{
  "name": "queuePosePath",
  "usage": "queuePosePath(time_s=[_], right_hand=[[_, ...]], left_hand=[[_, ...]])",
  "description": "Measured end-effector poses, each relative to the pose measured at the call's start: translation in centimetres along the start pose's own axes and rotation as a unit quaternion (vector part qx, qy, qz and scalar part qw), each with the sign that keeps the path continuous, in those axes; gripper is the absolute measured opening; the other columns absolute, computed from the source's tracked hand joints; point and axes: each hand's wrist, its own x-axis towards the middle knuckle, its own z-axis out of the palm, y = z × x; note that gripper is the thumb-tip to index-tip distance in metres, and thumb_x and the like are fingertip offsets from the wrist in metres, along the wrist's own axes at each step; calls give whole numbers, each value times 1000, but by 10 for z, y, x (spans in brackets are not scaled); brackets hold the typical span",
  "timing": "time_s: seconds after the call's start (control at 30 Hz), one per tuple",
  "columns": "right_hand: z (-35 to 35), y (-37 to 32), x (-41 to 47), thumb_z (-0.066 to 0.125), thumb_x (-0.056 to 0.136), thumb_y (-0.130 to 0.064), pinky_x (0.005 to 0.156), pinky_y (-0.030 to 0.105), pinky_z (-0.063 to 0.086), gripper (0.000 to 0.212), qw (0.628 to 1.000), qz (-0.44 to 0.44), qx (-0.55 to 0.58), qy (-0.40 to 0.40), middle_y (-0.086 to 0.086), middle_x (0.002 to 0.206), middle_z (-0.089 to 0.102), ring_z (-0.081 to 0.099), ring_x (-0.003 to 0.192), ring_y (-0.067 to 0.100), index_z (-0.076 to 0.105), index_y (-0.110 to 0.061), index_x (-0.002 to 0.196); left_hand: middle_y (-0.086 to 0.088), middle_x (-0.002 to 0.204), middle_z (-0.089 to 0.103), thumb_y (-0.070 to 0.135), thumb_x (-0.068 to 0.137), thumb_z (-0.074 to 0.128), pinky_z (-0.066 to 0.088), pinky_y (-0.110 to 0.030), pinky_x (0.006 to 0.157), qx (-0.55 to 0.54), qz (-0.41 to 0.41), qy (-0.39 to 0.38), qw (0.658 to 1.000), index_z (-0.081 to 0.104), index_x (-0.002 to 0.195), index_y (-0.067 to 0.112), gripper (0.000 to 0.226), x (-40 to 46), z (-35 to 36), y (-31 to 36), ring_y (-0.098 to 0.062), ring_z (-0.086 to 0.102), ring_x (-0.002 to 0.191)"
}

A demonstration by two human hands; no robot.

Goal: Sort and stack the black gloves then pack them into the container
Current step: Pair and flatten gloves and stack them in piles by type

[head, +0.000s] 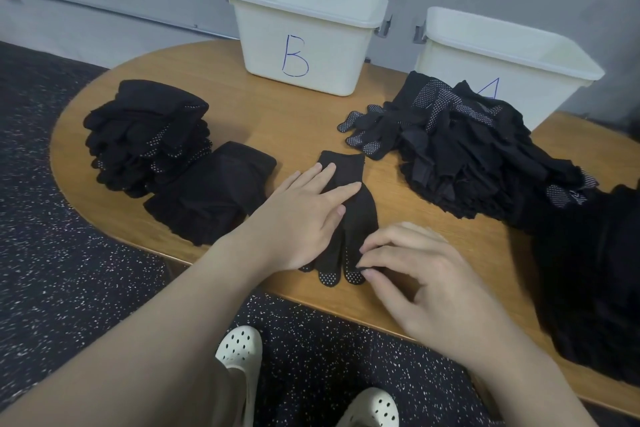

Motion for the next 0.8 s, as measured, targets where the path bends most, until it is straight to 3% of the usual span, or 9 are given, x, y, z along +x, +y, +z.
queuePosePath(time_s=[0.2, 0.37, 0.53, 0.8], right_hand=[[2, 2, -1, 59, 96, -39, 99, 33, 47, 18, 998, 32, -12, -50, -27, 107, 60, 57, 109, 1, 75, -33, 100], [6, -7, 1, 58, 94, -51, 99, 25, 39, 26, 998, 43, -33, -20, -26, 106, 57, 54, 104, 1, 73, -32, 103], [20, -17, 7, 67, 94, -43, 93, 33, 47, 28, 998, 20, -53, 11, -17, 112, 57, 50, 104, 3, 73, -27, 116], [19, -18, 8, 67, 99, -25, 89, 33, 46, 9, 999, -24, -42, 21, -16, 109, 61, 56, 104, 4, 76, -23, 103]], left_hand=[[-5, 173, 6, 42, 111, 28, 0, -36, 127, 8, -1, 7, 1000, 22, 162, 39, 51, 1, 2, 1, -20, -1, 159], [-4, 173, 7, 42, 111, 28, 1, -37, 127, 13, -6, 6, 1000, 21, 162, 37, 52, 1, 3, 0, -20, -1, 159], [-2, 172, 13, 34, 112, 28, 3, -35, 128, -77, -18, 3, 997, 27, 161, 32, 49, 4, -3, -3, -16, 3, 159], [-5, 171, 15, 30, 112, 32, 8, -40, 128, -51, -9, 17, 999, 30, 161, 28, 49, 4, 2, -4, -20, 6, 159]])
